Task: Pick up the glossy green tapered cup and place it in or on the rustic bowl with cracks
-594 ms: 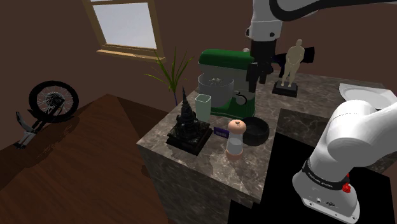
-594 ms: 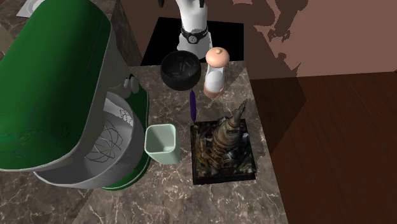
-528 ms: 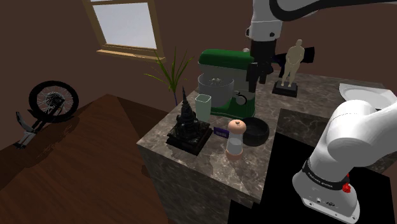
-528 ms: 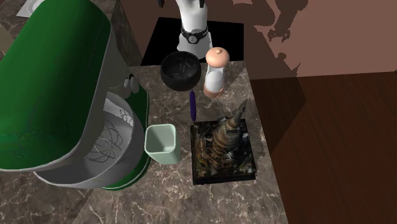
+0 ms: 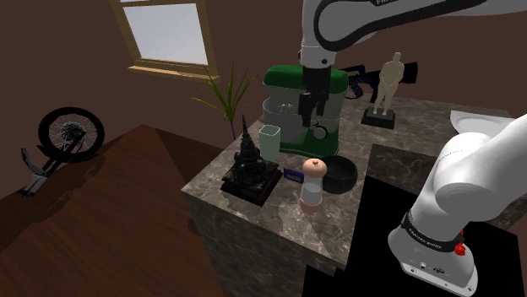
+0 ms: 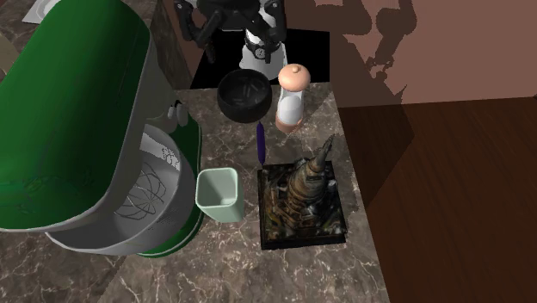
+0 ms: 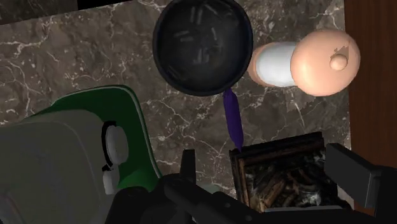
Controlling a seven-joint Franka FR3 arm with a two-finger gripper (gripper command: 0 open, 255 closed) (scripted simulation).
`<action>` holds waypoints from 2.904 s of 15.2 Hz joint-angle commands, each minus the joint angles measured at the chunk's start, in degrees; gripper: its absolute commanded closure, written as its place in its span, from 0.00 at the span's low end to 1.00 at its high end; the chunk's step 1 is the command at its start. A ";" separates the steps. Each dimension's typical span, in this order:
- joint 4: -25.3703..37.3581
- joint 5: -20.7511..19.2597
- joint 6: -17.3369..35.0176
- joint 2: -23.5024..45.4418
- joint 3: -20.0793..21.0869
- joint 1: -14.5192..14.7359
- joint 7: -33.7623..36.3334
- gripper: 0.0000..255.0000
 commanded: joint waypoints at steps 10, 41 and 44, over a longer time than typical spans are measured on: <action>12.16 -1.77 13.23 23.82 0.89 0.83 -3.08 0.00; 17.81 -3.06 21.63 37.16 1.35 1.30 -3.88 1.00; 18.91 -3.02 19.48 36.11 1.35 1.29 -3.89 1.00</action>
